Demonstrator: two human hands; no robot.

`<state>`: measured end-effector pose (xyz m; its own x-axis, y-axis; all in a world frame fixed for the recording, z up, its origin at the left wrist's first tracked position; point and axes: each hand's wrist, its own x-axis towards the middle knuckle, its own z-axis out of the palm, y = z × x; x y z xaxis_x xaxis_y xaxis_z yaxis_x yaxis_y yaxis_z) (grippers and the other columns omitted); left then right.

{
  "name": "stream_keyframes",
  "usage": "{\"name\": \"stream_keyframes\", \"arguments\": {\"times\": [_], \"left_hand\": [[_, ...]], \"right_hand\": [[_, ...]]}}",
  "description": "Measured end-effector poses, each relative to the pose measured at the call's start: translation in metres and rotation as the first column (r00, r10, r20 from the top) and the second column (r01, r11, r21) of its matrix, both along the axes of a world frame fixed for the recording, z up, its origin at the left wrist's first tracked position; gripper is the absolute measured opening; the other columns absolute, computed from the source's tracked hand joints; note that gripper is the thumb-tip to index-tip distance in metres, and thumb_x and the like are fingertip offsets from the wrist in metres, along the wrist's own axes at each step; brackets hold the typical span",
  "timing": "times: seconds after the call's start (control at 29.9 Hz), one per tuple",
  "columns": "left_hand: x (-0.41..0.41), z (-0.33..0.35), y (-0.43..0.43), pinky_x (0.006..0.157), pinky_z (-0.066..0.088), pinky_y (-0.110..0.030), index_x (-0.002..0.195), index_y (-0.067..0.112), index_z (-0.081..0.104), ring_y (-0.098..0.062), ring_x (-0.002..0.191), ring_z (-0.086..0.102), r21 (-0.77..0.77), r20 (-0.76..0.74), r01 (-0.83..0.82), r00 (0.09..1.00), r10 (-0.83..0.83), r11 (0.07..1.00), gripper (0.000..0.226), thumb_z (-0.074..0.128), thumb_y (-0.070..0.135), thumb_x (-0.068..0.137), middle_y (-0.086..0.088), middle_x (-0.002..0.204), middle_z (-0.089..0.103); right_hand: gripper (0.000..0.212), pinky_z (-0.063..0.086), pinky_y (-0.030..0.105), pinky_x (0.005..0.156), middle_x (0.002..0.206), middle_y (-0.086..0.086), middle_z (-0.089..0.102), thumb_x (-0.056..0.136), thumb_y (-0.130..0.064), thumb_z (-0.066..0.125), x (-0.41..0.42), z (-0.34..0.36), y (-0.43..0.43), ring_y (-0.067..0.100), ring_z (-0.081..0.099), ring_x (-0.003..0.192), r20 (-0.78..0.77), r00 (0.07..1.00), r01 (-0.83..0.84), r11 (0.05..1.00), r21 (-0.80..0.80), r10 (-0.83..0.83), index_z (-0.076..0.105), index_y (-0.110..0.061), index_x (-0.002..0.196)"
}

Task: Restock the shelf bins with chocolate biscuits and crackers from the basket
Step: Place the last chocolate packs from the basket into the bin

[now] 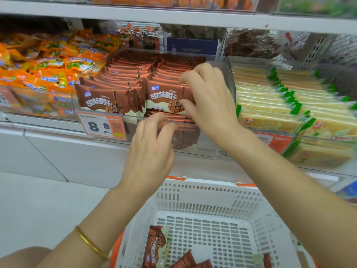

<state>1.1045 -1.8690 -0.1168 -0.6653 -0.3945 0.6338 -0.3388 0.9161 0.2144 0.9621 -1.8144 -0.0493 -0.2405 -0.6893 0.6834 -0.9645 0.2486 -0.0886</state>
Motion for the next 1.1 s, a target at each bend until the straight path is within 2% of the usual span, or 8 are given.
{"name": "stream_keyframes", "arguments": {"times": [0.13, 0.27, 0.43, 0.53, 0.8, 0.94, 1.04, 1.1], "left_hand": [[0.000, -0.008, 0.014, 0.079, 0.044, -0.041, 0.104, 0.004, 0.064, -0.033, 0.102, 0.049, -0.033, 0.001, 0.085, 0.996, -0.085, 0.996, 0.033, 0.055, -0.007, 0.074, -0.014, 0.114, 0.056], [-0.006, -0.038, 0.038, 0.064, 0.049, -0.038, 0.098, 0.004, 0.064, -0.033, 0.099, 0.053, 0.009, 0.211, 0.230, 0.951, -0.227, 0.973, 0.031, 0.067, -0.008, 0.069, -0.016, 0.113, 0.058], [-0.007, -0.097, 0.081, 0.069, 0.057, -0.043, 0.091, 0.004, 0.069, -0.037, 0.101, 0.060, 0.072, 0.523, 0.464, 0.736, -0.430, 0.883, 0.030, 0.074, -0.003, 0.062, -0.020, 0.115, 0.062], [-0.004, -0.114, 0.096, 0.068, 0.057, -0.045, 0.091, 0.004, 0.070, -0.036, 0.102, 0.061, 0.148, 0.600, 0.494, 0.644, -0.475, 0.857, 0.029, 0.073, -0.001, 0.063, -0.020, 0.116, 0.062], [-0.008, -0.119, 0.089, 0.075, 0.056, -0.047, 0.097, 0.005, 0.069, -0.038, 0.107, 0.057, 0.241, 0.623, 0.419, 0.625, -0.471, 0.875, 0.029, 0.075, 0.001, 0.069, -0.019, 0.120, 0.059], [-0.012, -0.120, 0.087, 0.074, 0.057, -0.047, 0.096, 0.004, 0.069, -0.038, 0.106, 0.058, 0.231, 0.633, 0.410, 0.626, -0.456, 0.882, 0.028, 0.076, 0.000, 0.069, -0.019, 0.119, 0.060], [-0.012, -0.119, 0.082, 0.074, 0.056, -0.048, 0.099, 0.004, 0.068, -0.038, 0.108, 0.057, 0.240, 0.651, 0.389, 0.615, -0.445, 0.889, 0.029, 0.075, 0.002, 0.071, -0.019, 0.120, 0.059], [-0.014, -0.116, 0.083, 0.088, 0.051, -0.046, 0.112, 0.009, 0.065, -0.032, 0.120, 0.048, 0.281, 0.652, 0.347, 0.615, -0.443, 0.895, 0.030, 0.066, 0.009, 0.082, -0.013, 0.130, 0.053]], "right_hand": [[0.020, 0.046, 0.036, 0.065, 0.094, -0.008, 0.046, 0.081, -0.015, 0.064, 0.028, -0.031, 0.070, 0.011, 0.050, 0.083, 0.304, 0.933, -0.167, 0.981, -0.103, 0.191, 0.059, -0.019, 0.100], [0.014, 0.047, 0.036, 0.070, 0.083, -0.011, 0.050, 0.088, -0.017, 0.061, 0.003, -0.112, 0.115, 0.011, 0.053, 0.072, 0.661, 0.742, -0.192, 0.911, 0.366, -0.109, 0.055, -0.026, 0.096], [0.032, 0.044, 0.032, 0.087, 0.129, 0.017, 0.052, 0.099, -0.011, 0.046, -0.031, -0.241, 0.189, 0.028, 0.056, 0.106, 0.402, 0.672, -0.353, 0.208, 0.912, -0.622, 0.050, 0.000, 0.129], [0.036, 0.037, 0.030, 0.101, 0.141, 0.011, 0.043, 0.099, -0.014, 0.043, -0.020, -0.296, 0.237, 0.029, 0.045, 0.127, 0.248, 0.744, -0.303, 0.018, 0.953, -0.621, 0.044, -0.009, 0.135], [0.048, 0.037, 0.041, 0.095, 0.143, 0.007, 0.037, 0.094, -0.025, 0.052, -0.030, -0.345, 0.241, 0.029, 0.036, 0.130, -0.052, 0.941, 0.056, 0.005, 0.998, -0.336, 0.036, -0.024, 0.139], [0.021, 0.042, 0.039, 0.089, 0.105, 0.005, 0.056, 0.098, -0.022, 0.038, -0.037, -0.359, 0.240, 0.029, 0.054, 0.110, 0.088, 0.986, -0.106, -0.123, 0.987, -0.141, 0.051, -0.018, 0.114], [0.028, 0.047, 0.032, 0.080, 0.074, -0.003, 0.048, 0.096, -0.032, 0.040, -0.036, -0.356, 0.229, 0.020, 0.055, 0.079, 0.189, 0.964, -0.196, -0.016, 0.981, -0.185, 0.046, -0.021, 0.071], [0.018, 0.043, 0.027, 0.063, 0.077, -0.002, 0.047, 0.092, -0.019, 0.049, -0.035, -0.337, 0.220, 0.015, 0.047, 0.069, 0.269, 0.921, -0.284, -0.012, 0.959, -0.283, 0.043, -0.016, 0.075]]}}
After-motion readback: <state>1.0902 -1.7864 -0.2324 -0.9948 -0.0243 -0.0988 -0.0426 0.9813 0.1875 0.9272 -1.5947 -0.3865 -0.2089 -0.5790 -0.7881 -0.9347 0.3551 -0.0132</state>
